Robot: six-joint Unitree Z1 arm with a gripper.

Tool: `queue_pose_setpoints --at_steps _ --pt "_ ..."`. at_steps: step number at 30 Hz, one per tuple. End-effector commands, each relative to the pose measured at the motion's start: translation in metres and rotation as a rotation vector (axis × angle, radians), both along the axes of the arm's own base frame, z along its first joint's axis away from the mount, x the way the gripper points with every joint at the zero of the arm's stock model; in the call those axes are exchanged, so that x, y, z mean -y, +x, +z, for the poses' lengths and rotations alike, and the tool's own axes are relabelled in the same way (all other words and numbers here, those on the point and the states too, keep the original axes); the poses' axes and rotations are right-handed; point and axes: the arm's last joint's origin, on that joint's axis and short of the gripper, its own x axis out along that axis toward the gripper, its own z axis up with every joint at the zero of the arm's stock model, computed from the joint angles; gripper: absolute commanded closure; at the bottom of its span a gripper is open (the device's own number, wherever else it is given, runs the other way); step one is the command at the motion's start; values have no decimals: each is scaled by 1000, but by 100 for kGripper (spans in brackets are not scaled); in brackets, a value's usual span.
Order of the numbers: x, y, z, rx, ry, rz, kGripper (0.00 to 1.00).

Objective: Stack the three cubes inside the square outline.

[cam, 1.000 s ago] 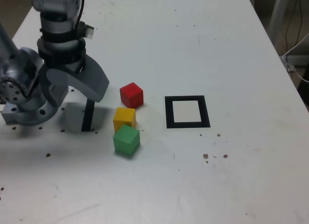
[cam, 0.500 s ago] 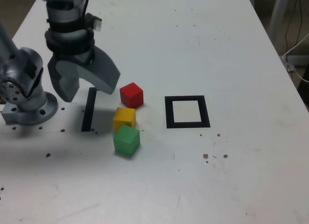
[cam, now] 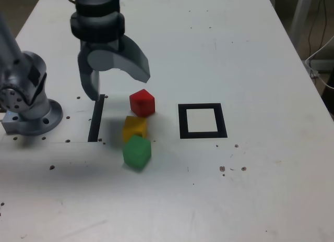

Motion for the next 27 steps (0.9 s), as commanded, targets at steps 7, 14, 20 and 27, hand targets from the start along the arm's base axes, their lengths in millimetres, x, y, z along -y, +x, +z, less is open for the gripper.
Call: queue_pose_setpoints --at_steps 7,14,20,27 --pt "-9 17 -15 -80 -22 152 1" --pt "-13 33 -29 -98 -31 185 1" --pt "-18 41 -40 -125 -35 205 1" --pt "-29 52 -53 -153 -42 221 2"
